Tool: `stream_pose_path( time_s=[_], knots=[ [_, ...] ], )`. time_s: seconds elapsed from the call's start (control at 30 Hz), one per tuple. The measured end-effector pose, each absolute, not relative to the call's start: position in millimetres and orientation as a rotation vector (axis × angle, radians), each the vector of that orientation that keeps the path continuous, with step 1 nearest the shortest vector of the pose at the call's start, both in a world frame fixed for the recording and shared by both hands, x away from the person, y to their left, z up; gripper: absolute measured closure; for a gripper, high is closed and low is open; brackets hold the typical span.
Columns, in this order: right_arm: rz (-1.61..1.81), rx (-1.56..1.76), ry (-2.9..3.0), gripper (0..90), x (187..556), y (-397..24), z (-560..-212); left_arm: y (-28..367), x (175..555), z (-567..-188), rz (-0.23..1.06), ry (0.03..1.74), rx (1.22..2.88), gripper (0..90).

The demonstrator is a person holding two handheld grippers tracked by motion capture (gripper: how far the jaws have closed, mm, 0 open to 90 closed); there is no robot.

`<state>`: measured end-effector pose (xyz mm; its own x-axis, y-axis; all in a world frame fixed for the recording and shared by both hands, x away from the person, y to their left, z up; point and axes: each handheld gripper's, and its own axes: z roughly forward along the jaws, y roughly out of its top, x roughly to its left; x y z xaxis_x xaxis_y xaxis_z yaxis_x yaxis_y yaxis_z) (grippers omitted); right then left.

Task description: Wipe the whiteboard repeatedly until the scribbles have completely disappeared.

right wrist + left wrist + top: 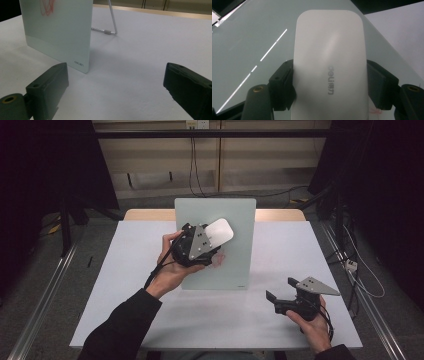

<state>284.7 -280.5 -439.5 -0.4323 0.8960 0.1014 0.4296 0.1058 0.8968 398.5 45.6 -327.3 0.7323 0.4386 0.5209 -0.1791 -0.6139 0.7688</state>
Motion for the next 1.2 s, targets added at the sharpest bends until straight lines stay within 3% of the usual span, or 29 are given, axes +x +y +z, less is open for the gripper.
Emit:
stream_pose_path(
  time_s=[0.87, 1.2],
  knots=[
    [1.290, 1.291, 1.916, 5.9, 285.0, -280.0, -439.6, 39.4, 378.3, -373.9, 0.796, 0.162, 2.120, 31.2],
    [1.287, 1.287, 1.920, 5.9, 285.2, -279.6, -439.6, 39.2, 386.4, -355.1, 0.823, 0.188, 2.081, 31.1]
  ],
)
